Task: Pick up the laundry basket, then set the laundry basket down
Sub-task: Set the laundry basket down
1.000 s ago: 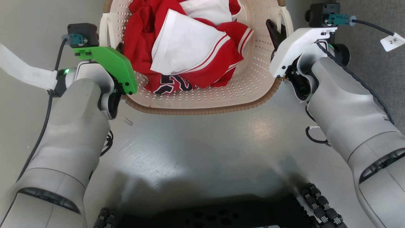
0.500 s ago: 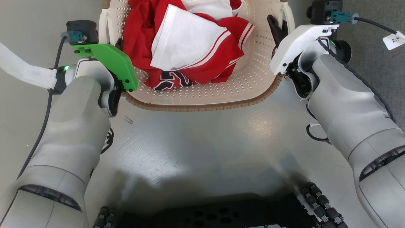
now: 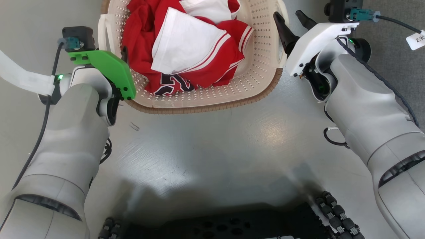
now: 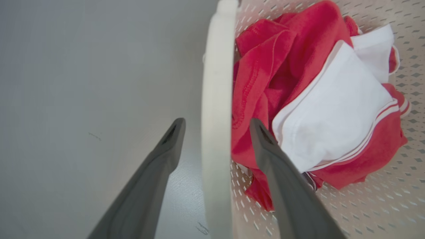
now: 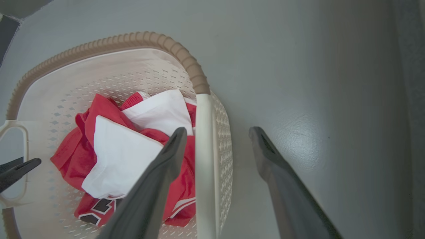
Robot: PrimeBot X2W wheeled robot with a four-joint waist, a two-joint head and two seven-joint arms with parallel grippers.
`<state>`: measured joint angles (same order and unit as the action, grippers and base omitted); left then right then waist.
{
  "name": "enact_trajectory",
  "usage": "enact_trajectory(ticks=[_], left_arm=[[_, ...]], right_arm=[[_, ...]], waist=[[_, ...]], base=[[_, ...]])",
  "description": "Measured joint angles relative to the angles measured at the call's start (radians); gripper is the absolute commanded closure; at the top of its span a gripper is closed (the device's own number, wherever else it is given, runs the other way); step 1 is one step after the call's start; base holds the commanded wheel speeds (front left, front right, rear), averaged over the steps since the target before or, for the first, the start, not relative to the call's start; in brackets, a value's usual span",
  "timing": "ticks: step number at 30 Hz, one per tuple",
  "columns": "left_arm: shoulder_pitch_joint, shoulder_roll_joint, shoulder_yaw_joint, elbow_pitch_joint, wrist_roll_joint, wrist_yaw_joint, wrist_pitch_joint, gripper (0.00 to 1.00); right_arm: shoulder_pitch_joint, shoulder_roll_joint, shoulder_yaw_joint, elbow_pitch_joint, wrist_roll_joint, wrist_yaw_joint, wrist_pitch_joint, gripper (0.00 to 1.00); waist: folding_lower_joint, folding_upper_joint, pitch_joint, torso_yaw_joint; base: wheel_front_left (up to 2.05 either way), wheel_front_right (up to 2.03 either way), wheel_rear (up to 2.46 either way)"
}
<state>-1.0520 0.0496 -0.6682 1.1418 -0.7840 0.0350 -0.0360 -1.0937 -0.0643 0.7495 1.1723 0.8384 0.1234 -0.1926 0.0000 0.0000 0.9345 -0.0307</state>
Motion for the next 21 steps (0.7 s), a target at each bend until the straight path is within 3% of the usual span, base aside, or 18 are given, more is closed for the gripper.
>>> enact_trajectory(ticks=[21], left_arm=[[0.019, -0.002, 0.006, 0.050, -0.005, -0.034, -0.046, 0.00]], right_arm=[[0.033, 0.001, 0.038, 0.013, 0.015, 0.000, -0.008, 0.00]], waist=[[0.0000, 0.0000, -0.085, -0.008]], base=[[0.00, 0.00, 0.00]])
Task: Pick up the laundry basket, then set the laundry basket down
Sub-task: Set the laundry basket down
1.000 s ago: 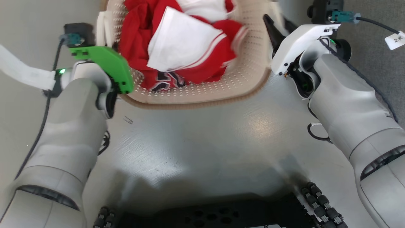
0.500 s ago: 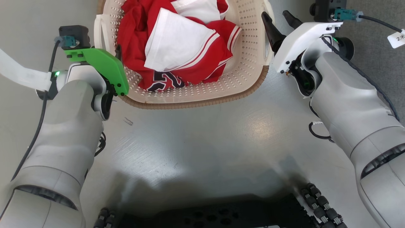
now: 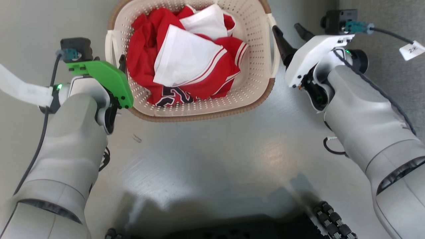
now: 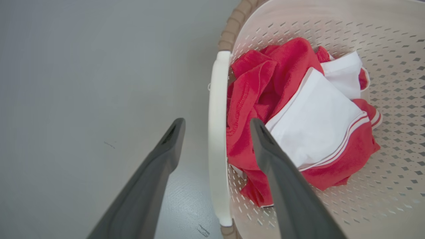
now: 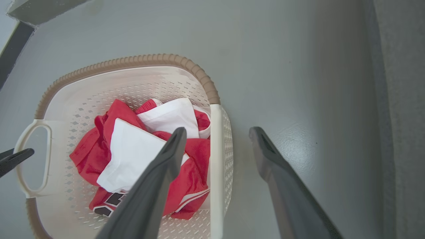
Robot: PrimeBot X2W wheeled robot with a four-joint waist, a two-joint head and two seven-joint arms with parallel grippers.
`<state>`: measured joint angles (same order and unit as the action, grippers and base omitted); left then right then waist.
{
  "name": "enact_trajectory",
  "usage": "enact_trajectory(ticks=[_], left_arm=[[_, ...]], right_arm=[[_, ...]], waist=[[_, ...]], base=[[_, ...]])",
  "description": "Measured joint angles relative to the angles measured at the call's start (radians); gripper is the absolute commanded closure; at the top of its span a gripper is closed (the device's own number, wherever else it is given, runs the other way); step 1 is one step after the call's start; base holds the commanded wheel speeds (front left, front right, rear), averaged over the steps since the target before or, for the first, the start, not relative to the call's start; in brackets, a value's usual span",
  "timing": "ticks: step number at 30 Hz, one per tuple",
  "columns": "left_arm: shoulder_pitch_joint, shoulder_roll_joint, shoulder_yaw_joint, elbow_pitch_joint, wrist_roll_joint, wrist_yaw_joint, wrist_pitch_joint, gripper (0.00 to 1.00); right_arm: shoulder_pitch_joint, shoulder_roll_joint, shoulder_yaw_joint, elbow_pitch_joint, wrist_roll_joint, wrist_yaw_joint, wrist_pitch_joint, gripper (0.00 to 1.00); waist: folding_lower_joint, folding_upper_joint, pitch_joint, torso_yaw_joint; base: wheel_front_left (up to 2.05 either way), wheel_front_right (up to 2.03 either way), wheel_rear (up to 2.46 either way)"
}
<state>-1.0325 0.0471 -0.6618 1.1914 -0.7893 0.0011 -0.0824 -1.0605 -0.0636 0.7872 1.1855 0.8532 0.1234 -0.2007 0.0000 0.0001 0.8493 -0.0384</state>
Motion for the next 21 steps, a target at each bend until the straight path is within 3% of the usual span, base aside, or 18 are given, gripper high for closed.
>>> enact_trajectory(ticks=[21], left_arm=[[0.083, -0.005, 0.013, -0.008, -0.017, -0.065, -0.123, 0.00]], right_arm=[[0.089, 0.001, 0.028, -0.014, 0.002, 0.001, -0.028, 0.00]], waist=[[0.0000, 0.0000, -0.184, -0.006]], base=[[0.00, 0.00, 0.00]])
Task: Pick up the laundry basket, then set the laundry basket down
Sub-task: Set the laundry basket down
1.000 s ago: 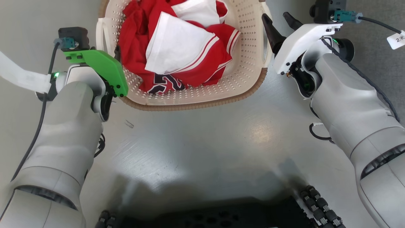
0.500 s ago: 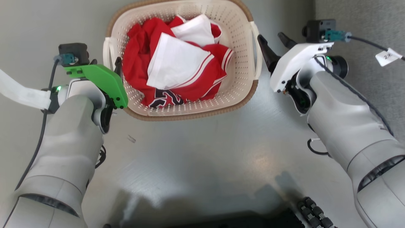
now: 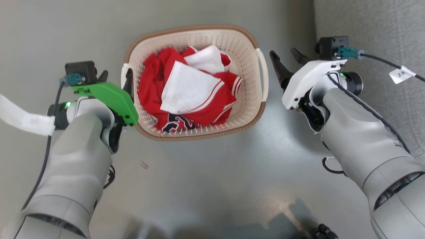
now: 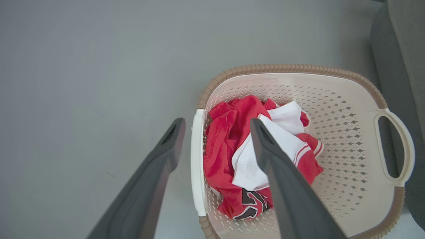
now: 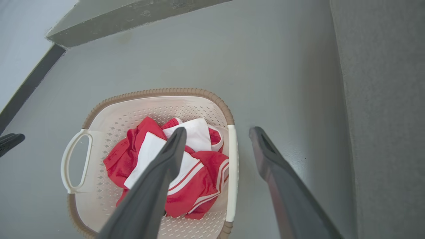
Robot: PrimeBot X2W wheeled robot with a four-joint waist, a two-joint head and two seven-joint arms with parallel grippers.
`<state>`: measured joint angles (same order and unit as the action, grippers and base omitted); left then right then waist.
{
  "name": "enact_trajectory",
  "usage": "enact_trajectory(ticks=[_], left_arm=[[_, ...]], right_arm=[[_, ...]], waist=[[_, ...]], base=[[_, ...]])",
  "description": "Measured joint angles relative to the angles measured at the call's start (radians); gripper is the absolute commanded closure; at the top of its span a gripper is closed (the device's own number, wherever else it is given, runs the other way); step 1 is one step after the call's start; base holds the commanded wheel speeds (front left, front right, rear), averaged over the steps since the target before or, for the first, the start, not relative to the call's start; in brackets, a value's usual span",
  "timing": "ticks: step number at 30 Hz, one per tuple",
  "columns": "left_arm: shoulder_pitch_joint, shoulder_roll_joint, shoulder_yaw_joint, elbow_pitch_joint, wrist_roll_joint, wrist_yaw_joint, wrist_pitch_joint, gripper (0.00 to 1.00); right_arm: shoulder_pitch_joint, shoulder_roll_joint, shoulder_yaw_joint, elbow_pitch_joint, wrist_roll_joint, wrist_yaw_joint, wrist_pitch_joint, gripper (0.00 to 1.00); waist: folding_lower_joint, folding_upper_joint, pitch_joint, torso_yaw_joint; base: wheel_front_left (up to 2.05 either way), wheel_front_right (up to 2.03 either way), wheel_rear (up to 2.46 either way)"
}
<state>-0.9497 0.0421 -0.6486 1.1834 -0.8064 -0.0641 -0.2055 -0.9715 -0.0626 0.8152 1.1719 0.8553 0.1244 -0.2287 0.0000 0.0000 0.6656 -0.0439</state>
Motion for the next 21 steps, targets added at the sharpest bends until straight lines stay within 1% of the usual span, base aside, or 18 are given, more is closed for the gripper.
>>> enact_trajectory(ticks=[6, 14, 21], left_arm=[[0.040, -0.001, 0.007, -0.012, -0.006, -0.016, -0.026, 0.00], [0.081, -0.003, 0.007, -0.051, -0.008, -0.025, -0.043, 0.00], [0.134, 0.001, 0.018, -0.074, -0.002, -0.025, -0.044, 0.00]], right_arm=[[0.018, 0.000, -0.002, 0.001, -0.001, 0.000, -0.010, 0.00], [0.063, -0.008, -0.016, -0.010, -0.005, 0.000, -0.019, 0.00], [0.085, -0.035, -0.072, -0.100, -0.016, -0.003, -0.019, 0.00]], waist=[[0.0000, 0.0000, -0.064, 0.001], [0.0000, 0.0000, -0.161, 0.003], [0.0000, 0.0000, -0.238, 0.003]], base=[[0.00, 0.00, 0.00], [0.00, 0.00, 0.00], [0.00, 0.00, 0.00]])
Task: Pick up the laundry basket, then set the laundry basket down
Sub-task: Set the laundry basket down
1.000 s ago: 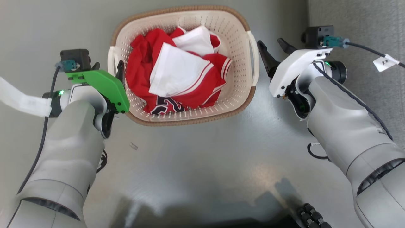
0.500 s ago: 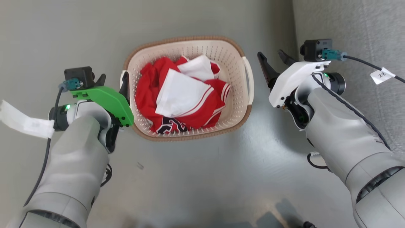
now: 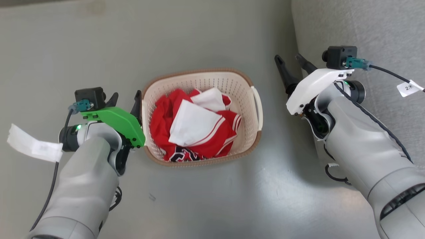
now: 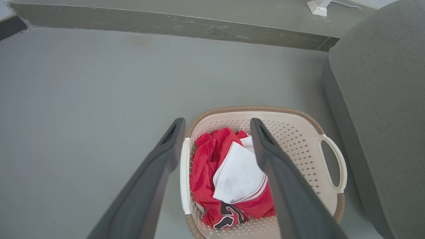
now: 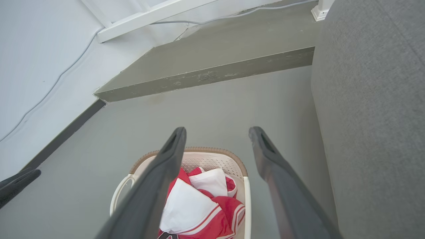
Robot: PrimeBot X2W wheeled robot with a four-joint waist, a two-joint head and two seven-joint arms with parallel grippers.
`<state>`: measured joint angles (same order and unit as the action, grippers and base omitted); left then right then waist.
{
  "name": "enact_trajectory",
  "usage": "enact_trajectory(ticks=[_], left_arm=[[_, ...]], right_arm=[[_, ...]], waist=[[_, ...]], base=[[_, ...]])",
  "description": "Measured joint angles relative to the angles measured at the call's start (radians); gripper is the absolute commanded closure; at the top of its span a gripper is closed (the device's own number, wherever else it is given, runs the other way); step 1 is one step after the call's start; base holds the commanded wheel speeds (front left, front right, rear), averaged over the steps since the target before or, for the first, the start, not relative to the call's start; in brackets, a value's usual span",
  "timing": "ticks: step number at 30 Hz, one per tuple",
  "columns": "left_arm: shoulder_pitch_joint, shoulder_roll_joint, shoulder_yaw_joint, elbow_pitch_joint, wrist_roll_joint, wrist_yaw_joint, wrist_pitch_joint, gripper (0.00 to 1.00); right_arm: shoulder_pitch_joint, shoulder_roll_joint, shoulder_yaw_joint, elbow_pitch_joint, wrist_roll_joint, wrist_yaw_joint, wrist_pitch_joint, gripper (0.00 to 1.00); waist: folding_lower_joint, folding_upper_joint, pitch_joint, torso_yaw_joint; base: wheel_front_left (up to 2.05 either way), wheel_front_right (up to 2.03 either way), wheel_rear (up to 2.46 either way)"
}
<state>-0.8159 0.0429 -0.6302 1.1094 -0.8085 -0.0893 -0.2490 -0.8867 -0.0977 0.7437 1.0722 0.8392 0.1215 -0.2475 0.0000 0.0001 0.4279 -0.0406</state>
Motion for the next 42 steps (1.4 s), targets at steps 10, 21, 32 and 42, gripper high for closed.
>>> enact_trajectory(ticks=[10, 21, 32, 42], left_arm=[[0.052, 0.017, 0.054, -0.113, 0.029, 0.003, 0.000, 0.00], [0.160, 0.038, 0.105, -0.205, 0.049, 0.021, 0.000, 0.00], [0.246, 0.046, 0.162, -0.351, 0.110, 0.055, 0.000, 0.00], [0.331, 0.066, 0.223, -0.492, 0.175, 0.091, 0.000, 0.00]], right_arm=[[0.099, -0.060, -0.064, -0.091, -0.048, -0.019, 0.000, 0.00], [0.213, -0.071, -0.108, -0.192, -0.101, -0.035, 0.000, 0.00], [0.303, -0.100, -0.190, -0.342, -0.159, -0.066, 0.000, 0.00], [0.425, -0.092, -0.274, -0.495, -0.197, -0.099, -0.003, 0.00]], waist=[[0.0000, 0.0000, -0.114, 0.001], [0.0000, 0.0000, -0.226, 0.009], [0.0000, 0.0000, -0.286, 0.021], [-0.0001, 0.0000, -0.323, 0.032]], base=[[0.00, 0.00, 0.00], [0.00, 0.00, 0.00], [0.00, 0.00, 0.00], [0.00, 0.00, 0.00]])
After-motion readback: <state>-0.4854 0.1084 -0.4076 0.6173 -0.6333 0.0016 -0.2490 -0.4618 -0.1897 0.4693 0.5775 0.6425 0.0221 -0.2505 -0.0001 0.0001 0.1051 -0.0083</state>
